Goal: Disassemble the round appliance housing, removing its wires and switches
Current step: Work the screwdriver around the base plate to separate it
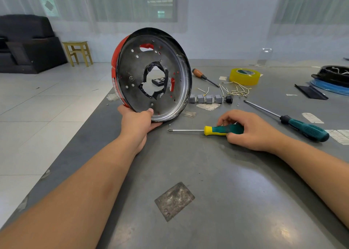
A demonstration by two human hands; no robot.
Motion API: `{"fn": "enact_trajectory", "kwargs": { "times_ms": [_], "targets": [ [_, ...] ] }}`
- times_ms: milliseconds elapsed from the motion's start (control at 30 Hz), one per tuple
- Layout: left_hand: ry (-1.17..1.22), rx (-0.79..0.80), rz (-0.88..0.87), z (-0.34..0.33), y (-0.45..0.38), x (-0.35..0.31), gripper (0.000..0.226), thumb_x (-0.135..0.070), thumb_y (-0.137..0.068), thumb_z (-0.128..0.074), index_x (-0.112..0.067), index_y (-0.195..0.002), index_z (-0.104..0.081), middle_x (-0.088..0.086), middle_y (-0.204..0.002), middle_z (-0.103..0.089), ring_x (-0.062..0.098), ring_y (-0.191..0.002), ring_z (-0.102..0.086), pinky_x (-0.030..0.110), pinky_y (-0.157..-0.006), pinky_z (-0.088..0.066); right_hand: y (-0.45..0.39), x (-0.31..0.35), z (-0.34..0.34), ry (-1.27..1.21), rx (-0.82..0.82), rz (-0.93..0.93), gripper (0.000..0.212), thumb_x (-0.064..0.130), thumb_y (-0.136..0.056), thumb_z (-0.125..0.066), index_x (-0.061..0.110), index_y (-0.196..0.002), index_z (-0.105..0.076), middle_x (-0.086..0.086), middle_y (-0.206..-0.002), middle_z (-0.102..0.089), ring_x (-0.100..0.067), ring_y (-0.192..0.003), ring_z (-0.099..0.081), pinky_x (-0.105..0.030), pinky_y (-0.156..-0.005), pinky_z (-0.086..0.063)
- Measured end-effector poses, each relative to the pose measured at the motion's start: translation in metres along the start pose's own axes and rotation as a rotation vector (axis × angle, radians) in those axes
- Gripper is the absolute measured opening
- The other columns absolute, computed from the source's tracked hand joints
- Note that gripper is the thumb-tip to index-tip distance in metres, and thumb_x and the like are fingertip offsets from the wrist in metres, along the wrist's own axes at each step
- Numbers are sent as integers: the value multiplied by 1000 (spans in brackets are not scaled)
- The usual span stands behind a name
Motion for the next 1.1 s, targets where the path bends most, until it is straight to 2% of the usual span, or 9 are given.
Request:
{"fn": "enact_trajectory", "kwargs": {
  "times_ms": [100, 200, 367, 433, 533, 633, 800, 967, 1100],
  "targets": [
    [6, 2, -13, 1, -2, -1, 43, 6, -98, -62, -18, -121, -35, 1, -122, -49, 25, -110, -65, 44, -72, -67, 0, 10, -2, 167, -10, 32, 35, 50, -77, -50, 38, -107, -60, 16, -104, -59, -6, -98, -57, -37, -88, -52],
    [14, -2, -25, 2, -4, 0, 43, 5, -98, -61, -18, -122, -35, -2, -118, -49, 21, -107, -64, 41, -71, -67, -8, 31, -4, 315, -150, 68, 40, 64, -90, -42, 34, -107, -63, 14, -101, -60, -9, -95, -56, -34, -87, -47],
    [45, -21, -39, 5, -5, -2, 43, 5, -99, -59, -17, -125, -34, -3, -121, -49, 14, -102, -62, 33, -66, -66, -44, 79, -35, 370, -213, 70, 31, 52, -98, -50, 27, -96, -69, 7, -90, -61, -18, -89, -58, -36, -79, -48],
    [62, -38, -36, 7, -5, -1, 44, 5, -99, -59, -17, -128, -33, 0, -126, -49, 14, -102, -62, 35, -69, -66, -60, 83, -46, 274, -177, -30, 27, 48, -95, -54, 26, -89, -68, 4, -86, -63, -22, -89, -60, -38, -80, -51],
    [105, -56, -39, 8, -4, -2, 44, 6, -99, -59, -17, -126, -33, 0, -121, -51, 16, -101, -64, 36, -68, -66, -79, 81, -59, 124, -117, -204, 28, 43, -90, -58, 19, -76, -63, -4, -86, -68, -29, -89, -63, -38, -79, -55],
    [136, -52, -48, 8, -4, -3, 44, 7, -98, -59, -17, -125, -33, 0, -118, -53, 20, -103, -66, 40, -70, -67, -89, 83, -70, 94, -68, -309, 31, 45, -86, -60, 18, -72, -55, -9, -87, -65, -33, -88, -62, -37, -74, -53],
    [144, -54, -58, 7, -4, -3, 44, 8, -98, -58, -17, -123, -33, -1, -117, -53, 18, -101, -66, 40, -68, -67, -92, 85, -75, 158, -39, -402, 23, 27, -84, -60, 18, -76, -41, -5, -90, -48, -32, -89, -51, -35, -75, -43],
    [140, -62, -47, 7, -5, -3, 44, 8, -98, -59, -17, -123, -33, 1, -117, -53, 18, -100, -66, 37, -65, -66, -92, 88, -76, 210, -28, -390, 18, 20, -89, -57, 18, -82, -41, -12, -110, -58, -37, -106, -58, -37, -76, -43],
    [131, -52, -38, 7, -4, -3, 45, 8, -98, -59, -17, -126, -33, 1, -118, -52, 20, -101, -66, 38, -65, -66, -97, 79, -71, 193, -34, -379, 17, 21, -95, -56, 15, -81, -47, -14, -110, -60, -36, -99, -56, -34, -76, -42]
  ]
}}
Point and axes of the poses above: each hand's wrist, its own y-axis away from the middle knuckle, its own z-axis out of the back of the hand, x = y × z, the point moved 10 cm from there along -y, towards the middle knuckle
